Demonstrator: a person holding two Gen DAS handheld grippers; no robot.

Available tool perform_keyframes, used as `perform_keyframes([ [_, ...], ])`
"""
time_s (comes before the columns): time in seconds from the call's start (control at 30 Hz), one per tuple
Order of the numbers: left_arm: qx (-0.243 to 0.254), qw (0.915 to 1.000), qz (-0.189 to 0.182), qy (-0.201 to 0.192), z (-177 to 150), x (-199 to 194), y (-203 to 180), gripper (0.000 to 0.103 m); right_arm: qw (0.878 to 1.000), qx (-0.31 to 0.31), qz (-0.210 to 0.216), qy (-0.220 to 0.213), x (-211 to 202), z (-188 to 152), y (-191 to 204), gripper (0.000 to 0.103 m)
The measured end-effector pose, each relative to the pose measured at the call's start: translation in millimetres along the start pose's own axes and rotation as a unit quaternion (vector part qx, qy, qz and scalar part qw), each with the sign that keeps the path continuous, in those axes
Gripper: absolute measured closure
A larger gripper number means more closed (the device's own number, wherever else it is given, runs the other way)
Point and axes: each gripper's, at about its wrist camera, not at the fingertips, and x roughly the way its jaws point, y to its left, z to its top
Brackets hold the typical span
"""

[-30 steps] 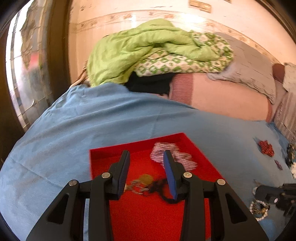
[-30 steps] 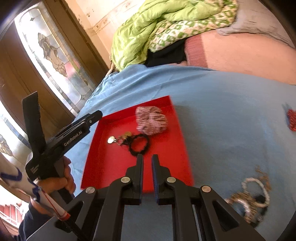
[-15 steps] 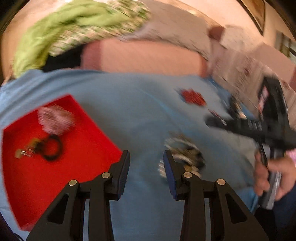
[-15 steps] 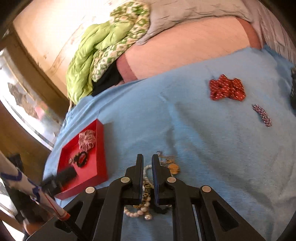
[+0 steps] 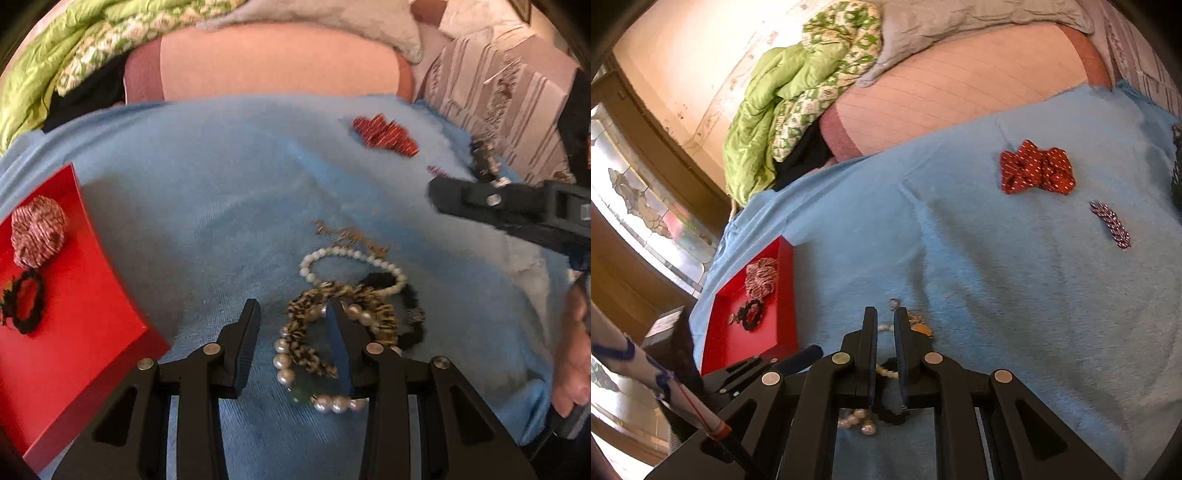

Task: Organize jewelry
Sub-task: 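Grasp the leopard-print bracelet with the left tool while the right moves over the pearl bracelets, then grasp the amber pendant on its chain with the right tool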

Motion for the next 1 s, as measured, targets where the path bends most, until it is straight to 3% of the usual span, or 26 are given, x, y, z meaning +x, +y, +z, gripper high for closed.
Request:
perform_keyframes([
  [0.07,0.010,0.9999,0.007,-0.004,2,0,-3,0.079,1.000,0.003,-0.001,0.006,4,0,-3,0.093],
  [0.1,0.010,0.9999,-0.004,-0.003,3,-1,-3,0.095,1.000,0.006,-0.001,0.010,6,1,-5,0.093],
  [0.3,-0.009,0.9975,-0.042,-0.057,7,-34,4,0.094,0.999,0.019,-0.004,0.033,18,-2,-12,0.092],
  [0.37,-0.009,0.9960,-0.043,-0.078,9,-45,5,0.094,0.999,0.015,-0.006,0.040,23,-4,-10,0.077],
  [0.47,-0.014,0.9939,-0.043,-0.100,13,-56,9,0.094,0.999,0.007,-0.011,0.047,29,-7,-7,0.075],
  [0.67,-0.028,0.9906,-0.098,-0.091,14,-61,17,0.094,0.998,-0.001,-0.037,0.060,45,-10,-6,0.076],
  [0.73,-0.022,0.9918,-0.094,-0.084,13,-60,16,0.094,0.996,-0.012,-0.050,0.068,52,-13,-3,0.076],
  [0.8,-0.018,0.9929,-0.086,-0.080,14,-57,15,0.094,0.993,-0.035,-0.079,0.076,60,-16,1,0.083],
  [0.83,-0.020,0.9931,-0.084,-0.079,13,-56,16,0.094,0.992,-0.045,-0.089,0.071,60,-16,3,0.093],
  [0.87,-0.021,0.9935,-0.079,-0.080,13,-56,17,0.094,0.993,-0.043,-0.085,0.068,58,-16,2,0.096],
  [1.0,-0.021,0.9951,-0.062,-0.075,12,-54,23,0.094,0.995,-0.047,-0.075,0.045,45,-11,3,0.099],
])
